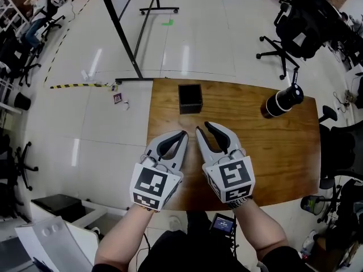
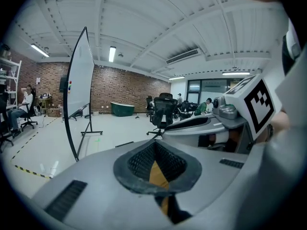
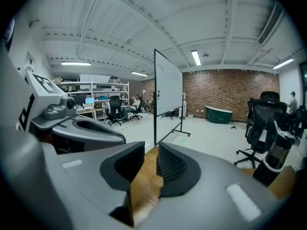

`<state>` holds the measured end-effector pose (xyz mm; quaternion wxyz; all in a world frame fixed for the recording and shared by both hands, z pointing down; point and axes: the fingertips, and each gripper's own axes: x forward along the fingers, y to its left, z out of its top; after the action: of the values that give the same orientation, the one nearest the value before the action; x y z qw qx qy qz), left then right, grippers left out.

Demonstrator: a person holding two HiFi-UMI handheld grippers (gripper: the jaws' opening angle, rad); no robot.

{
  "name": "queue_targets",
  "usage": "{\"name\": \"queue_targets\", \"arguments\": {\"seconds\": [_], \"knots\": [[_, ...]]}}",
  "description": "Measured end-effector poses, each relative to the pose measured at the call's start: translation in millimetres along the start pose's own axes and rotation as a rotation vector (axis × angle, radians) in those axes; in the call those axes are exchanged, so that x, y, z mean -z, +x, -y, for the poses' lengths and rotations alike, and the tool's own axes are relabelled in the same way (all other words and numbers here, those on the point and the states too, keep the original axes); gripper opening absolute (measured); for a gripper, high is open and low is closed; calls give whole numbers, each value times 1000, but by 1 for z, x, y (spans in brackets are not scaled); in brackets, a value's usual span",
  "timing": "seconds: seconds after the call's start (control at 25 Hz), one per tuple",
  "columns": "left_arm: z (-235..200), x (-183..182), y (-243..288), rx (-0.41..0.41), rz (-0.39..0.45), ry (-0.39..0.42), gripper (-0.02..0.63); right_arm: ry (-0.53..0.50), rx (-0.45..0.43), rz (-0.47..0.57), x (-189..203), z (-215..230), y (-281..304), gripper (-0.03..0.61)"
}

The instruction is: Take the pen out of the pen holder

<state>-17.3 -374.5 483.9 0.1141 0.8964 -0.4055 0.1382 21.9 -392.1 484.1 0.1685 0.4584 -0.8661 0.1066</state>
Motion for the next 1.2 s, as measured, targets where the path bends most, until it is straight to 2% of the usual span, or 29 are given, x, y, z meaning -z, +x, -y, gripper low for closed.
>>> {"name": "queue_targets", "arguments": {"seconds": [0.64,1.2], "knots": [[-37,34,64,-8,-93,-41,5,38,-4,-145,51,61,92,117],[-53,44,86,-18,-121,-66,5,52,-13,-220,73,79,127,121]]}}
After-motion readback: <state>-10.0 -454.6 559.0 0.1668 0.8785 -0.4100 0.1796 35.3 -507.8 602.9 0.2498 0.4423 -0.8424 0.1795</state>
